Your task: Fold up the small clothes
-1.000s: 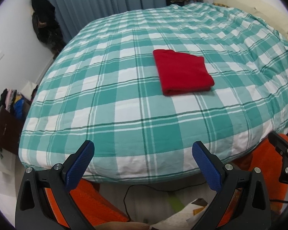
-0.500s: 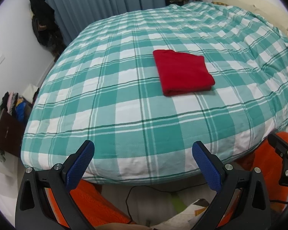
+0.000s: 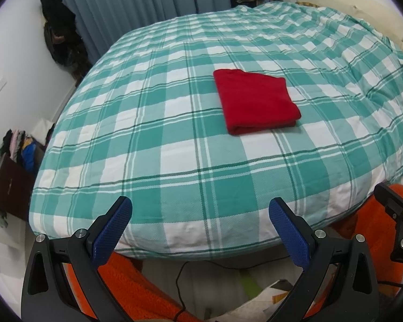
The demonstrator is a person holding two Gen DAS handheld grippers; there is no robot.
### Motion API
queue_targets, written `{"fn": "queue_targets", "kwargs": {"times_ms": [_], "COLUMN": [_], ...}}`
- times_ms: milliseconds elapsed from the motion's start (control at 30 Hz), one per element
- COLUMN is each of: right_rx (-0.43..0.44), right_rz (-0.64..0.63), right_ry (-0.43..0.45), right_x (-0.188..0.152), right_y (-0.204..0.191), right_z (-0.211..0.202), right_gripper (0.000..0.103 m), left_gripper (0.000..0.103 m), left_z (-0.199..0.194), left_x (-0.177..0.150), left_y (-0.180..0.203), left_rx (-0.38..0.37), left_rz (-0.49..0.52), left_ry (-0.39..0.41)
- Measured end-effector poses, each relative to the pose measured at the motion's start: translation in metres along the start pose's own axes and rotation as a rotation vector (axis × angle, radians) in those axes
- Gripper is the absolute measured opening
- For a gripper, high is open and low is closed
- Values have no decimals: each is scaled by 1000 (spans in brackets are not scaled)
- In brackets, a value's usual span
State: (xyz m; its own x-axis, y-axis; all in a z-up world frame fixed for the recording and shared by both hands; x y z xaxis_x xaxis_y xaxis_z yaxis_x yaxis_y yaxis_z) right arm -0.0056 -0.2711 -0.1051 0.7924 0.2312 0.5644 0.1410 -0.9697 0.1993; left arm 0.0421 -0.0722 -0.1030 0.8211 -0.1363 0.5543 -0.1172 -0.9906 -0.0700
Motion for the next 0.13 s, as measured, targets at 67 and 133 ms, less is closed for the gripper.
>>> {"fn": "queue_targets", "kwargs": {"times_ms": [67,133], "right_rx": [1,1], "right_rz": [2,4], "right_ry": [1,4], "right_x": [0,1], "right_y": [1,1], "right_z": [0,0], "right_gripper": [103,102], "left_gripper": [102,102], "left_z": [1,2], "left_x": [0,1], "left_y": [0,0], "left_rx": [2,8], "left_rz": [4,9], "left_ry": [5,6]}}
Point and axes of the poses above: each gripper's, at about its wrist camera, not at the fingertips, and z roughly the way its jaws point, y to its right, x to its top, the point moved 10 cm from there along z, roughly the way its jaws point, and after that the axes turned 9 degrees about -z, right-handed, at the moved point
